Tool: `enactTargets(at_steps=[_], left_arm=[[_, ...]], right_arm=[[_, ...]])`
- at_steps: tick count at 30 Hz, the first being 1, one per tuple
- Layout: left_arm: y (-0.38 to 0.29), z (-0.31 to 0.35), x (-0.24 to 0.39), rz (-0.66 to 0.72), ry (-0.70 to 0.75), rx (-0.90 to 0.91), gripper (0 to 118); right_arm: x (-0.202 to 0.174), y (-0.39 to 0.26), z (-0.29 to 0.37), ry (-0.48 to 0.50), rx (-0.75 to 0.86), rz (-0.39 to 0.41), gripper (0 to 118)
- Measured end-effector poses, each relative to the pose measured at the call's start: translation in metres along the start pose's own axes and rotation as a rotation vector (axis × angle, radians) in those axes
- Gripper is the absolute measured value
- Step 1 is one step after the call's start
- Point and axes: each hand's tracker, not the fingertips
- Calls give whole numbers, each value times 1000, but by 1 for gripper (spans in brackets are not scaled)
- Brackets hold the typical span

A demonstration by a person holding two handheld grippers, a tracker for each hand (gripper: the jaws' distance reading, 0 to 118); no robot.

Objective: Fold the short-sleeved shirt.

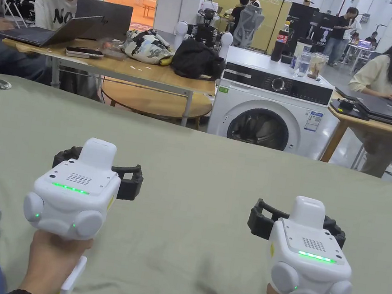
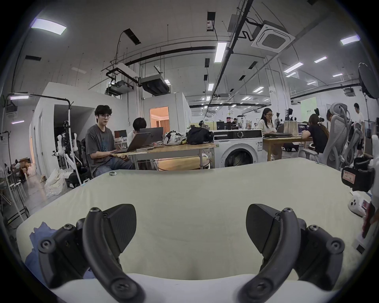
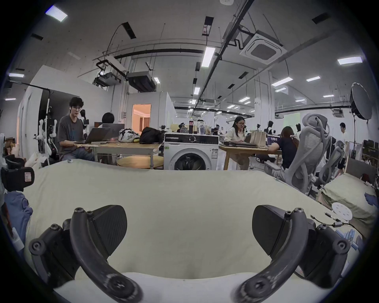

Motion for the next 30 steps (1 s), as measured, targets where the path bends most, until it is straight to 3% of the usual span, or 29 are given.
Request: enactTargets(at_steps=[14,30], left_arm=[[2,6,-3,28,3,19,109],[1,11,-2,54,-9,15,109]], right_arm=[[1,3,4,-9,15,-36,118],[-5,0,10,2,-4,-4,118]])
